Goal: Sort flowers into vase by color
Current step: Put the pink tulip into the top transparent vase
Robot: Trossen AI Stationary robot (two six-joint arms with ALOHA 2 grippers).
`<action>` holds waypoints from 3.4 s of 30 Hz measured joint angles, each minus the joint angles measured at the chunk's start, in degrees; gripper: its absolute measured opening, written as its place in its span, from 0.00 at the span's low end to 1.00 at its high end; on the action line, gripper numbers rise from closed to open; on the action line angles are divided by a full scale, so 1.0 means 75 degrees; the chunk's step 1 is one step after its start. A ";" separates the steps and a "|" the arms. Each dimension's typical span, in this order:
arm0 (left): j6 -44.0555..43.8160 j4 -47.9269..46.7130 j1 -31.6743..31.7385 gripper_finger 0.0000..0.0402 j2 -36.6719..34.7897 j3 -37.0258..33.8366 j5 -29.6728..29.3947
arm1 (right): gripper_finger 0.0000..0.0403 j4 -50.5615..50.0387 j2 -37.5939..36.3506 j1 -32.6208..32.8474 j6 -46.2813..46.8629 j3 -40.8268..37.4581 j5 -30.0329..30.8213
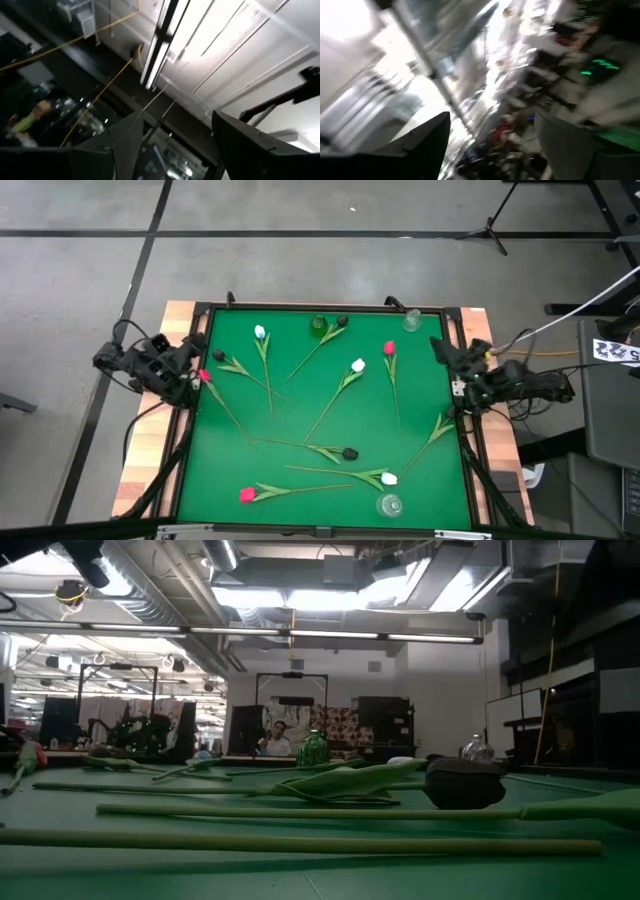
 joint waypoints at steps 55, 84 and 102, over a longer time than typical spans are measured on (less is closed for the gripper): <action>-0.1563 -0.2035 0.0000 0.58 0.0602 0.0901 -0.0666 | 0.72 -1.0637 0.9320 -0.1842 0.3532 0.5820 -0.3123; -0.1951 -0.2415 0.0000 0.58 0.0602 0.0895 -0.1107 | 0.63 -0.9486 1.1457 -0.2676 0.2648 0.5295 -0.3391; -0.1960 -0.2412 0.0000 0.58 0.0602 0.0895 -0.1104 | 0.20 -0.9164 1.2111 -0.2670 0.2692 0.5310 -0.3663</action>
